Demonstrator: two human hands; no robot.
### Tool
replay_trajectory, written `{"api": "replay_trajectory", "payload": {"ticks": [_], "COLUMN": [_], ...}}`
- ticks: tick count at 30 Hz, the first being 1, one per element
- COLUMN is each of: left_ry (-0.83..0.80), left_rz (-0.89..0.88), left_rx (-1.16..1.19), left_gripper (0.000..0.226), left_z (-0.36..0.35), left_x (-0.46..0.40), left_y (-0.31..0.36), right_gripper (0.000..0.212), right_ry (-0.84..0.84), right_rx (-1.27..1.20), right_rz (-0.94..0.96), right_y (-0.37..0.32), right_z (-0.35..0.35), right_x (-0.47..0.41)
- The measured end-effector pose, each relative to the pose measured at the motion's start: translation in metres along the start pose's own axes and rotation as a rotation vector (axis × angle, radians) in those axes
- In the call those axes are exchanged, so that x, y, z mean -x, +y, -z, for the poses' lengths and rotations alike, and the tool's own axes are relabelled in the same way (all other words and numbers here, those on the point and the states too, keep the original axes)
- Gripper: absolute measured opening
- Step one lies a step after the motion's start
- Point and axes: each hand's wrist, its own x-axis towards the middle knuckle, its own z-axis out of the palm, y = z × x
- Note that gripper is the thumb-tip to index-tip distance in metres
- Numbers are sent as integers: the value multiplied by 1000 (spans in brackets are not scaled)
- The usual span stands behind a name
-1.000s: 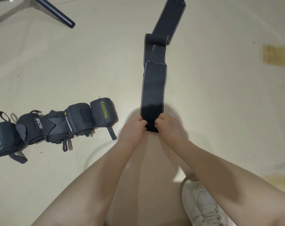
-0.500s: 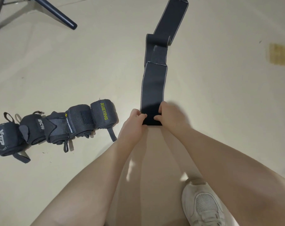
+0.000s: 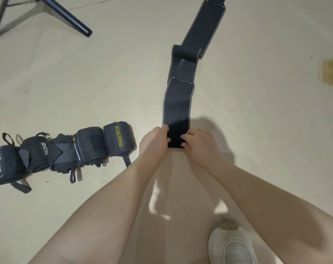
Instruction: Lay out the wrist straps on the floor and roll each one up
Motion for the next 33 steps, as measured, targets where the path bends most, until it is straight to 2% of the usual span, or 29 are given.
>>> {"api": "replay_trajectory", "payload": {"ticks": [3, 6, 9, 13, 18, 21, 25, 29, 31, 33], "left_ry": [31, 49, -5, 60, 23, 13, 79, 133, 107, 107], "left_rz": [-69, -159, -160, -36, 73, 133, 112, -83, -131, -143], "left_rx": [78, 24, -10, 144, 101, 188, 233, 196, 135, 64], "left_gripper": [19, 27, 29, 26, 24, 28, 26, 24, 26, 25], "left_z": [-1, -4, -10, -8, 4, 7, 8, 1, -1, 0], "left_x": [3, 9, 13, 1, -17, -18, -17, -8, -9, -15], "left_y": [-2, -4, -8, -4, 2, 5, 8, -1, -6, -6], "right_gripper": [26, 13, 24, 9, 31, 29, 25, 21, 22, 16], "right_ry": [-46, -134, -117, 33, 198, 32, -22, -60, -89, -47], "right_rx": [-151, -417, -552, -387, -110, -79, -238, -548, -429, -285], "right_rz": [-133, -263, -313, -249, 44, 106, 11, -253, -296, -273], "right_y": [-3, 2, 2, -7, -3, 5, 3, 1, -3, -8], "right_z": [7, 14, 16, 8, -1, 3, 14, 26, 32, 32], "right_x": [-15, -27, -37, -39, -25, -28, -48, -64, -71, -72]}}
